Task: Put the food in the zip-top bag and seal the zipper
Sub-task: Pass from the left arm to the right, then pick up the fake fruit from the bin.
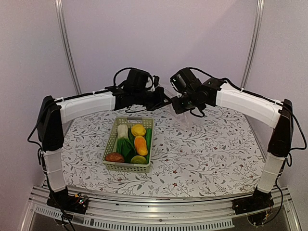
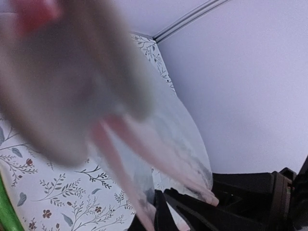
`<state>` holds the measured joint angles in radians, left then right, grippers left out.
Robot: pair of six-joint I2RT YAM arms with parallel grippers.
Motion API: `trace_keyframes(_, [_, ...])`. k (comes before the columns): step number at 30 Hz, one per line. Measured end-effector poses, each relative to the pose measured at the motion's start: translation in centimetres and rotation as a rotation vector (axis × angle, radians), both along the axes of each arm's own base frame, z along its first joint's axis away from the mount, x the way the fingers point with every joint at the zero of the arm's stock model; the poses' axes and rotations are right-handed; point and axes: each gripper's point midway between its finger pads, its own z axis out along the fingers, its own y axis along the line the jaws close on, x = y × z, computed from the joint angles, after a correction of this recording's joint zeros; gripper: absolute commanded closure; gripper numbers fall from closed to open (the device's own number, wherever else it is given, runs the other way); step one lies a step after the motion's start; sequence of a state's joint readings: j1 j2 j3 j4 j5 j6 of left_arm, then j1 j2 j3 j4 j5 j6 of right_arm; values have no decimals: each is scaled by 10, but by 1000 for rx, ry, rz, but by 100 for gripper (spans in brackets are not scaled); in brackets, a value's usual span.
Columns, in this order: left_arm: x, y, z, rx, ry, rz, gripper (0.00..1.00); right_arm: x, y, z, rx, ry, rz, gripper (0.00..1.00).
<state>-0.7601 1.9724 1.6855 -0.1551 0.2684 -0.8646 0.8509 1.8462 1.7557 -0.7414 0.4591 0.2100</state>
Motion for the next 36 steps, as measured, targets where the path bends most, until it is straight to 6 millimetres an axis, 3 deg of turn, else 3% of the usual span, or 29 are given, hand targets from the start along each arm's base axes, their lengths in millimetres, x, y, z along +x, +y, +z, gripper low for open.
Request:
trace_keyframes(9, [15,16,-2,112,63,132,100,18,-7,16,-54,-115,-44,100])
trace_keyframes(14, [16,30,-27,196,134,203,100,25,-20,27,-88,-156,-81,100])
trace_keyframes(17, [13,34,-45,241,174,209,95,30,-31,34,-88,-168,-105,100])
trace_keyframes(18, [12,35,-50,255,184,204,89,32,-36,37,-86,-173,-116,100])
trace_keyframes(20, [12,32,-54,278,190,187,59,33,-42,43,-82,-183,-130,100])
trace_keyframes(23, [14,21,-46,277,150,126,27,33,-48,52,-65,-192,-139,100])
trace_keyframes(25, [11,12,-33,265,99,70,17,32,-50,54,-53,-189,-141,100])
trace_keyframes(27, [6,6,-18,264,26,21,14,32,-52,53,-46,-181,-147,100])
trace_keyframes(30, [-18,-2,9,272,-96,-66,12,33,-58,39,-50,-149,-155,100])
trace_keyframes(31, [-35,0,18,274,-135,-102,11,35,-62,34,-55,-137,-163,100])
trace_keyframes(33, [-62,12,30,274,-184,-142,9,39,-75,19,-70,-106,-185,100])
trace_keyframes(36, [-107,47,33,275,-221,-184,6,43,-97,-1,-103,-68,-224,100])
